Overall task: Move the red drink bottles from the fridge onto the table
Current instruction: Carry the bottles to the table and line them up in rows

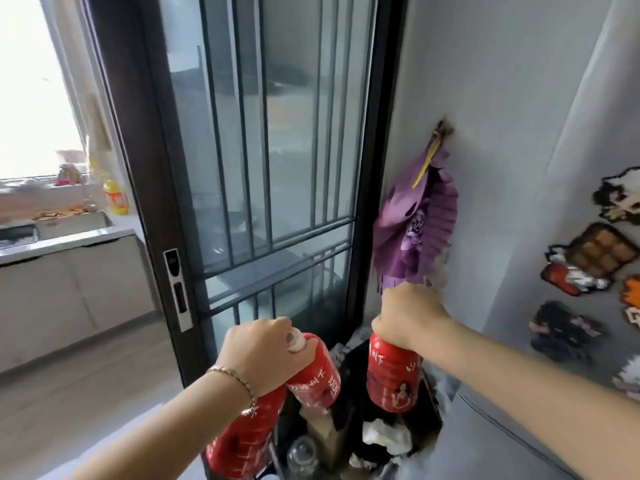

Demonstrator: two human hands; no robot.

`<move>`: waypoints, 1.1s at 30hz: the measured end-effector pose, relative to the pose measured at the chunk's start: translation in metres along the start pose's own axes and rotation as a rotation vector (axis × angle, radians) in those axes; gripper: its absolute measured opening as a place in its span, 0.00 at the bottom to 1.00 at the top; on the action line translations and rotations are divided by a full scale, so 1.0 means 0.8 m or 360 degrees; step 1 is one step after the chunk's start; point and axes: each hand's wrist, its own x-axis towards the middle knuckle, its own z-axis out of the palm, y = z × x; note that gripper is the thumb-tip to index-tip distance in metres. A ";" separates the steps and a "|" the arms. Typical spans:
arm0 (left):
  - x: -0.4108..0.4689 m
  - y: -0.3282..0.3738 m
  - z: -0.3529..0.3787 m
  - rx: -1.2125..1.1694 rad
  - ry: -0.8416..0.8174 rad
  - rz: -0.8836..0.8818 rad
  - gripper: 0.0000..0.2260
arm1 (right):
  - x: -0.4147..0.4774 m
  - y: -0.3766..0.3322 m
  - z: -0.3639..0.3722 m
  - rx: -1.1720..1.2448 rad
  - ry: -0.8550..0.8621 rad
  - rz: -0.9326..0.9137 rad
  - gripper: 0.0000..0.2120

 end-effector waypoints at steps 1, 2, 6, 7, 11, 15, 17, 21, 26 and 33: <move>-0.005 -0.008 -0.002 0.0015 0.0015 -0.0060 0.21 | 0.005 -0.015 -0.003 0.0019 0.0012 -0.0076 0.13; -0.013 -0.018 -0.006 0.0031 0.0031 -0.0124 0.21 | 0.009 -0.032 -0.005 0.0042 0.0029 -0.0172 0.12; -0.057 -0.068 -0.032 0.0173 0.0133 -0.0347 0.22 | 0.008 -0.106 -0.015 0.0149 0.0203 -0.0680 0.10; -0.074 -0.082 -0.041 0.0236 0.0159 -0.0394 0.23 | 0.003 -0.127 -0.018 0.0186 0.0265 -0.0791 0.11; -0.169 -0.130 -0.085 0.0537 0.0193 -0.0685 0.20 | -0.036 -0.221 -0.029 0.0286 0.0465 -0.1154 0.12; -0.303 -0.155 -0.140 0.0689 0.0192 -0.1070 0.19 | -0.115 -0.321 -0.040 0.0336 0.0530 -0.1622 0.13; -0.381 -0.156 -0.168 0.0695 0.0208 -0.1232 0.20 | -0.172 -0.369 -0.049 0.0268 0.0588 -0.1855 0.14; -0.554 -0.136 -0.221 0.0784 0.0170 -0.1569 0.21 | -0.314 -0.454 -0.065 0.0304 0.0559 -0.2138 0.16; -0.771 -0.081 -0.280 0.0913 0.0168 -0.2030 0.22 | -0.519 -0.539 -0.080 0.0431 0.0449 -0.2548 0.16; -1.023 0.007 -0.353 0.1000 0.0152 -0.2648 0.21 | -0.798 -0.630 -0.114 0.0561 0.0185 -0.3114 0.11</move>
